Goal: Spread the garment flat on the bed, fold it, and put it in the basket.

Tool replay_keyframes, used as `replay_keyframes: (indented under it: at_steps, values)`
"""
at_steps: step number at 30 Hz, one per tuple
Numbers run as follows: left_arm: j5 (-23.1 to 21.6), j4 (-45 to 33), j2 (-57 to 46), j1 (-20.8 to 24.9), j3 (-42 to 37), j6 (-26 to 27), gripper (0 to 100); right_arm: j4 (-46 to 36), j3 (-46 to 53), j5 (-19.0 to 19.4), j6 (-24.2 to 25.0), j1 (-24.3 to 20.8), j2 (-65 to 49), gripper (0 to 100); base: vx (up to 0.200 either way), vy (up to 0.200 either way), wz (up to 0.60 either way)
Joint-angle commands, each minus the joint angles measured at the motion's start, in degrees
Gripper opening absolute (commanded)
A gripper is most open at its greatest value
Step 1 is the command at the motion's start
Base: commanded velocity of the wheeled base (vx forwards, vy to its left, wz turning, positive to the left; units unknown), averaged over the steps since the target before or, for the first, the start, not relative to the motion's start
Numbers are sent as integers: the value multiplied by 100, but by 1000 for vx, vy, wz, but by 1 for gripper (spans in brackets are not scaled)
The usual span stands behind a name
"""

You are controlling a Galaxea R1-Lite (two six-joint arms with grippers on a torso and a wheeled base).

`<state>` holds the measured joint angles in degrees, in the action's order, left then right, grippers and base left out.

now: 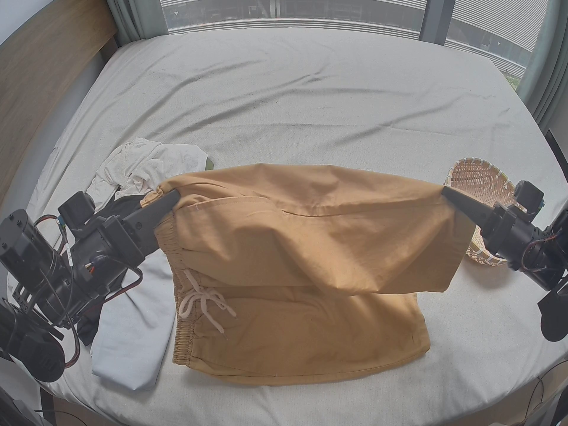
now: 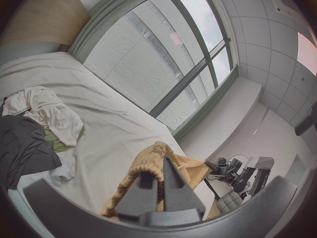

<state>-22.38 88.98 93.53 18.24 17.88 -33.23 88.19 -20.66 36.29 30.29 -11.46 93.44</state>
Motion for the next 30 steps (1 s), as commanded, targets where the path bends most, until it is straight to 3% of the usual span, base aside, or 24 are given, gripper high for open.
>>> replay_keyframes:
  at_steps: [1, 15, 30]
  values:
    - [-65, 14, -80, -40, -31, 1, 0, 6, -78, 1, 73, 38, -160, 0, 0, 0, 0]
    - [-1163, 14, -388, -743, -206, 10, 0, 6, -456, 1, 583, 408, -467, 0, 0, 0, 0]
    - [-1198, 14, -388, -848, -198, 18, 0, 6, -509, 36, 653, 654, -502, 0, 0, 0, 0]
